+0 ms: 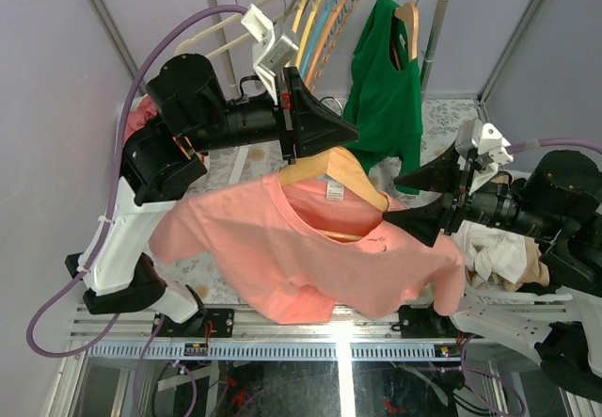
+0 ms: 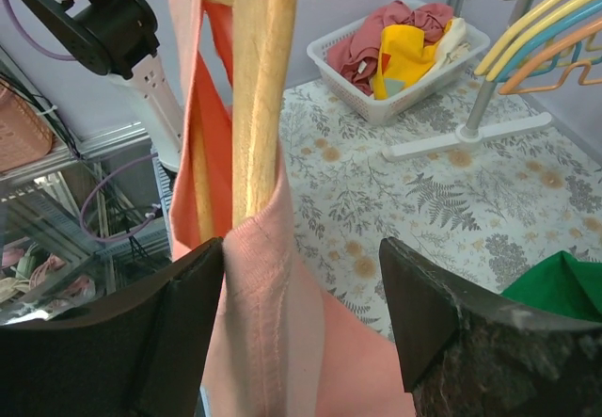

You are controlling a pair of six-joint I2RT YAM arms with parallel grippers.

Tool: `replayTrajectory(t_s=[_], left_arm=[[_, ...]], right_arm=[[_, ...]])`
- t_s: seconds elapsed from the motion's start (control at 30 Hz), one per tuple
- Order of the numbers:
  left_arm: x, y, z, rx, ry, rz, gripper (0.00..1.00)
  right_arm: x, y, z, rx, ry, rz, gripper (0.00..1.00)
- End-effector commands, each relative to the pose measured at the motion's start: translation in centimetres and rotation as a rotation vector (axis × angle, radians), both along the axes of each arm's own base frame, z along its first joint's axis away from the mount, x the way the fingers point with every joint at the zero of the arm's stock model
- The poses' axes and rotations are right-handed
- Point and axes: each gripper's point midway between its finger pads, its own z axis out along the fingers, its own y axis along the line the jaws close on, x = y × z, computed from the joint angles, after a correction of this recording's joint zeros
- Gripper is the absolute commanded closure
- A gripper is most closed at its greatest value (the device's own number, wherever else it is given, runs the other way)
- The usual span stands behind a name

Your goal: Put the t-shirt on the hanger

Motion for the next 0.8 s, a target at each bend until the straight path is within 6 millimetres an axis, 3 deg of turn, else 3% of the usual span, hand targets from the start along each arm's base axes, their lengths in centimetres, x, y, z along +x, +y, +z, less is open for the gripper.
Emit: replayTrajectory(t_s=[0.0,0.17,0.33,0.53,0.7,0.77], left_arm=[[-1.0,0.1,1.5,-0.056,-0.026,-0.045,1.00],[-0.7,-0.1,1.3,-0.057,-0.026,-0.042,1.00],[-0.6,-0.2,1.6,-0.076,-0.029,-0.038,1.00],[-0.4,-0.5,1.7,-0.087,-0.026,-0.040,1.00],[-0.2,-0.7,1.4,-0.082,-0.018,-0.037,1.00],[0.0,-0.8,1.2,-0.081,-0.014,-0.034,1.00]], right_arm=[[-1.5,-0.3,1.7,0.051,-0.037,0.048,0.26],[-2.6,0.4,1.2,0.046,-0.008,0.131,0.27],[-2.3,1.0,-0.2,0.013,0.035,0.143,0.28],[-2.3,1.4,-0.8,0.005,0.057,0.162,0.42],[-2.4,1.5,-0.8,0.005,0.061,0.168,0.68],[-2.4,1.5,-0.8,0.004,0.060,0.169,0.86]])
